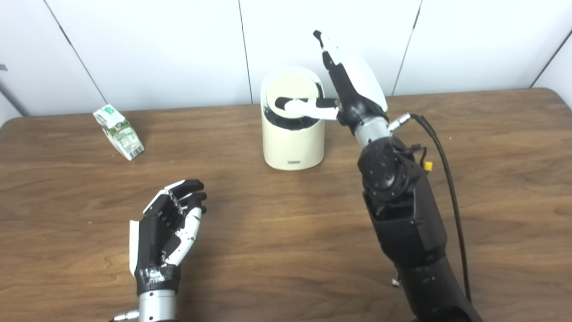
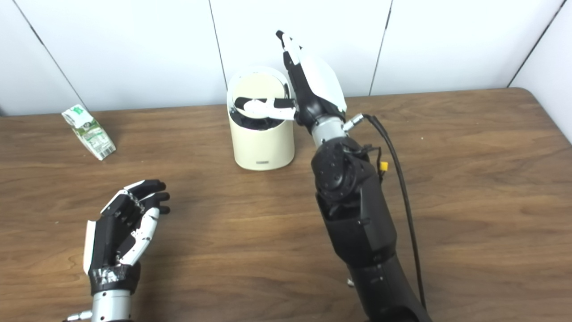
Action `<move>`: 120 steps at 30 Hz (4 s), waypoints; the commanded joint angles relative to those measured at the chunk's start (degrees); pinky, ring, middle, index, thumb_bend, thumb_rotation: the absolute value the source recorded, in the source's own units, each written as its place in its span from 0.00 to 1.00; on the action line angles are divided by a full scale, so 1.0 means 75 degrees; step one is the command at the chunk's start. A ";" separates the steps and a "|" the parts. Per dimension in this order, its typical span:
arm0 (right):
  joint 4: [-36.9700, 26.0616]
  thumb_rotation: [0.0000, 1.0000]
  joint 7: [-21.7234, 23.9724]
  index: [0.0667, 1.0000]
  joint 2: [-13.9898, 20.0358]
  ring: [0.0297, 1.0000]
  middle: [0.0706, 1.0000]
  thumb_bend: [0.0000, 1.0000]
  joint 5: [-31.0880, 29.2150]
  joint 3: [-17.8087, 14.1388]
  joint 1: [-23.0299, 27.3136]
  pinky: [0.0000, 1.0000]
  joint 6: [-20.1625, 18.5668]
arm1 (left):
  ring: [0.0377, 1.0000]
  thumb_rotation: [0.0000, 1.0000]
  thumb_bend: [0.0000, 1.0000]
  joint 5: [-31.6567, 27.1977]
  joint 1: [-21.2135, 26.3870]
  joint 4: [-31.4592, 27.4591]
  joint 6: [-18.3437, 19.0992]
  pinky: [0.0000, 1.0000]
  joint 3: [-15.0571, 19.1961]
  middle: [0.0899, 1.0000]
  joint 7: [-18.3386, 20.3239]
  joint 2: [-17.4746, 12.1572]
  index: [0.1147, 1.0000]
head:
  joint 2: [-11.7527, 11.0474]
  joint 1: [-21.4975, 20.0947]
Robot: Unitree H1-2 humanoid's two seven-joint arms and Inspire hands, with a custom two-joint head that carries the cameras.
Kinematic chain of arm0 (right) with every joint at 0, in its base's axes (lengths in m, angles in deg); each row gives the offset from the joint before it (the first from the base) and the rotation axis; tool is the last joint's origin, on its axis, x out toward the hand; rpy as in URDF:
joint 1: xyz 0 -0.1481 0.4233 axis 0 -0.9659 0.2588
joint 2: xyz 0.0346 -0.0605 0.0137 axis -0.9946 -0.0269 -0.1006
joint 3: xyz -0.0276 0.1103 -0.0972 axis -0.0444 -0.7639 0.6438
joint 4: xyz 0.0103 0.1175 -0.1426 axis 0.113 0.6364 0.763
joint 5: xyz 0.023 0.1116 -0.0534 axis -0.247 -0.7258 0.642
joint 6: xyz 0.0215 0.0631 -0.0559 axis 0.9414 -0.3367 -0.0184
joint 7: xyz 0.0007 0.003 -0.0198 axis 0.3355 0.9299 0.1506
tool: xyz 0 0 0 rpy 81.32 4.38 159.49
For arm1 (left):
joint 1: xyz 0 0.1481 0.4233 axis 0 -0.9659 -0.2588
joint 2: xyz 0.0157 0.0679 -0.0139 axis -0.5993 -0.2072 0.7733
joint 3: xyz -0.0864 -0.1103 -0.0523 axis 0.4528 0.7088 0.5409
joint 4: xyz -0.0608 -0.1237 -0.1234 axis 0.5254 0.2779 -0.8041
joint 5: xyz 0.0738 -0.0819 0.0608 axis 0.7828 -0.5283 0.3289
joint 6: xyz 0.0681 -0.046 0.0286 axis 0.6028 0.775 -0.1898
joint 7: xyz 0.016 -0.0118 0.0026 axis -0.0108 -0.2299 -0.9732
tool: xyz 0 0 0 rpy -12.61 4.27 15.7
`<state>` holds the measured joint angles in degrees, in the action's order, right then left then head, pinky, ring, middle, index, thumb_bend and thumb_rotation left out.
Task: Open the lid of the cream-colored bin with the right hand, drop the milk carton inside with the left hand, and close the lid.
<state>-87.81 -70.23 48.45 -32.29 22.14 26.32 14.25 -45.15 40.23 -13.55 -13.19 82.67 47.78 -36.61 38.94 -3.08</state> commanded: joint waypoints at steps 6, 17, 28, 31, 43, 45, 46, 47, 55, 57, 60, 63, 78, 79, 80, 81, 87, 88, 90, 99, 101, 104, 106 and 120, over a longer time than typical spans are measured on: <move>0.0247 0.43 -0.0070 1.00 0.0076 1.00 1.00 0.64 0.0147 0.0110 0.0538 1.00 0.0039 | 0.65 0.23 0.30 0.0094 -0.0306 -0.0093 -0.0143 0.58 -0.0059 0.65 -0.0029 0.0109 0.63 | -0.0023 0.0009; 0.0930 0.42 -0.0055 1.00 0.0372 1.00 1.00 0.55 0.0240 0.0060 0.0792 1.00 0.0034 | 0.64 0.21 0.30 0.0048 -0.0276 -0.0009 -0.0130 0.57 -0.0071 0.65 -0.0001 0.0087 0.62 | -0.0062 -0.0012; 0.1282 0.46 -0.0079 1.00 0.0684 1.00 1.00 0.52 0.0356 0.0052 0.0836 1.00 0.0049 | 0.64 0.21 0.30 -0.0007 -0.0262 0.0048 -0.0153 0.57 -0.0067 0.64 0.0015 0.0076 0.62 | -0.0120 -0.0025; 0.1367 0.47 -0.0098 1.00 0.0718 1.00 1.00 0.52 0.0388 0.0053 0.0874 1.00 0.0042 | 0.64 0.20 0.30 0.0013 -0.0255 0.0047 -0.0141 0.57 -0.0087 0.65 0.0003 0.0107 0.62 | -0.0127 -0.0012; 0.1463 0.31 -0.0279 1.00 0.1070 1.00 1.00 0.63 0.0275 0.0386 0.0792 1.00 0.0057 | 0.64 0.19 0.30 0.0108 -0.0210 0.0197 -0.0290 0.57 -0.0184 0.65 -0.0051 0.0155 0.62 | -0.0305 0.0124; 0.1433 0.29 -0.0318 1.00 0.1100 1.00 1.00 0.65 0.0247 0.0433 0.0736 1.00 0.0065 | 0.64 0.18 0.30 0.0163 -0.0223 0.0215 -0.0297 0.57 -0.0205 0.64 -0.0072 0.0163 0.62 | -0.0374 0.0147; 0.1417 0.29 -0.0330 1.00 0.1123 1.00 1.00 0.66 0.0239 0.0465 0.0710 1.00 0.0083 | 0.64 0.18 0.30 0.0197 -0.0229 0.0222 -0.0302 0.57 -0.0217 0.64 -0.0079 0.0162 0.62 | -0.0391 0.0150; 0.1402 0.29 -0.0336 1.00 0.1151 1.00 1.00 0.66 0.0245 0.0506 0.0684 1.00 0.0097 | 0.64 0.18 0.29 0.0219 -0.0234 0.0230 -0.0314 0.57 -0.0226 0.64 -0.0085 0.0163 0.62 | -0.0391 0.0154; 0.1290 0.22 -0.0154 1.00 0.1244 1.00 1.00 0.80 0.0572 0.0697 0.0620 1.00 0.0034 | 0.64 0.17 0.30 0.0148 -0.0237 0.0195 -0.0313 0.56 -0.0289 0.64 -0.0102 0.0216 0.62 | -0.0479 0.0212; 0.1273 0.18 -0.0044 1.00 0.1205 1.00 1.00 0.85 0.0681 0.0669 0.0607 1.00 0.0032 | 0.64 0.17 0.30 0.0156 -0.0239 0.0187 -0.0290 0.56 -0.0290 0.65 -0.0111 0.0209 0.62 | -0.0495 0.0190; 0.1264 0.16 -0.0012 1.00 0.1189 1.00 1.00 0.91 0.0844 0.0706 0.0589 1.00 0.0032 | 0.64 0.16 0.30 0.0175 -0.0251 0.0172 -0.0282 0.56 -0.0284 0.65 -0.0126 0.0205 0.62 | -0.0497 0.0153; 0.1267 0.15 0.0010 1.00 0.1179 1.00 1.00 0.92 0.0990 0.0727 0.0574 1.00 0.0033 | 0.64 0.15 0.30 0.0185 -0.0259 0.0159 -0.0269 0.56 -0.0282 0.65 -0.0142 0.0213 0.62 | -0.0497 0.0153; 0.1101 0.56 -0.0378 1.00 0.1282 1.00 1.00 0.78 0.0538 0.0771 0.0474 1.00 0.0130 | 0.64 0.16 0.30 0.0267 -0.0208 0.0205 -0.0274 0.57 -0.0312 0.65 -0.0150 0.0202 0.63 | -0.0533 0.0241; 0.1024 0.66 -0.0380 1.00 0.1256 1.00 1.00 0.76 0.0446 0.0727 0.0457 1.00 0.0121 | 0.64 0.16 0.30 0.0255 -0.0206 0.0211 -0.0276 0.57 -0.0307 0.65 -0.0154 0.0213 0.63 | -0.0533 0.0241; 0.0946 0.74 -0.0383 1.00 0.1233 1.00 1.00 0.75 0.0364 0.0689 0.0442 1.00 0.0115 | 0.64 0.16 0.30 0.0248 -0.0204 0.0215 -0.0278 0.57 -0.0304 0.65 -0.0155 0.0220 0.63 | -0.0533 0.0241; 0.0919 0.81 -0.0396 1.00 0.1221 1.00 1.00 0.75 0.0317 0.0674 0.0440 1.00 0.0114 | 0.64 0.16 0.30 0.0242 -0.0195 0.0225 -0.0280 0.57 -0.0297 0.65 -0.0155 0.0219 0.63 | -0.0549 0.0221; 0.0460 0.99 -0.0233 1.00 0.1104 1.00 1.00 0.75 0.0180 0.0502 0.0404 1.00 0.0044 | 0.64 0.14 0.29 0.0350 -0.0180 0.0290 -0.0342 0.57 -0.0312 0.65 -0.0162 0.0181 0.63 | -0.0622 0.0245; 0.0353 1.00 -0.0148 1.00 0.1073 1.00 1.00 0.76 0.0152 0.0431 0.0386 1.00 0.0040 | 0.64 0.14 0.29 0.0371 -0.0183 0.0302 -0.0355 0.57 -0.0313 0.65 -0.0168 0.0179 0.63 | -0.0622 0.0245; 0.0166 1.00 0.0008 1.00 0.1015 1.00 1.00 0.77 0.0069 0.0292 0.0344 1.00 0.0037 | 0.64 0.14 0.29 0.0360 -0.0188 0.0313 -0.0362 0.57 -0.0314 0.65 -0.0164 0.0182 0.63 | -0.0622 0.0245; -0.1035 1.00 0.0286 1.00 0.0981 1.00 1.00 0.83 -0.0647 -0.0088 -0.0205 0.97 0.0048 | 0.64 0.15 0.30 0.0308 -0.0186 0.0355 -0.0401 0.57 -0.0305 0.65 -0.0128 0.0146 0.63 | -0.0697 0.0244; -0.1339 1.00 0.0267 1.00 0.1017 1.00 1.00 0.85 -0.0743 -0.0105 -0.0381 0.94 0.0088 | 0.64 0.13 0.29 0.0314 -0.0189 0.0365 -0.0415 0.57 -0.0298 0.65 -0.0131 0.0142 0.63 | -0.0704 0.0226; -0.1789 1.00 0.0243 1.00 0.1052 1.00 1.00 0.88 -0.0981 -0.0201 -0.0718 0.92 0.0133 | 0.64 0.12 0.29 0.0344 -0.0184 0.0363 -0.0408 0.57 -0.0291 0.65 -0.0133 0.0132 0.63 | -0.0714 0.0191; -0.2082 1.00 0.0196 1.00 0.1066 1.00 1.00 0.89 -0.1200 -0.0304 -0.0989 0.90 0.0181 | 0.64 0.13 0.29 0.0334 -0.0180 0.0354 -0.0400 0.57 -0.0284 0.64 -0.0136 0.0137 0.62 | -0.0715 0.0194; -0.2193 0.47 -0.2394 0.72 0.0706 0.73 0.74 0.25 -0.2741 -0.1010 -0.4171 0.62 0.3182 | 0.64 0.14 0.29 0.0295 -0.0151 0.0212 -0.0304 0.57 -0.0178 0.64 -0.0067 0.0067 0.62 | -0.0570 0.0292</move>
<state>-103.37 -85.78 53.90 -52.56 15.11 -6.35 33.81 -43.07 40.56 -10.24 -13.72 81.09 47.28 -36.31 34.63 -0.88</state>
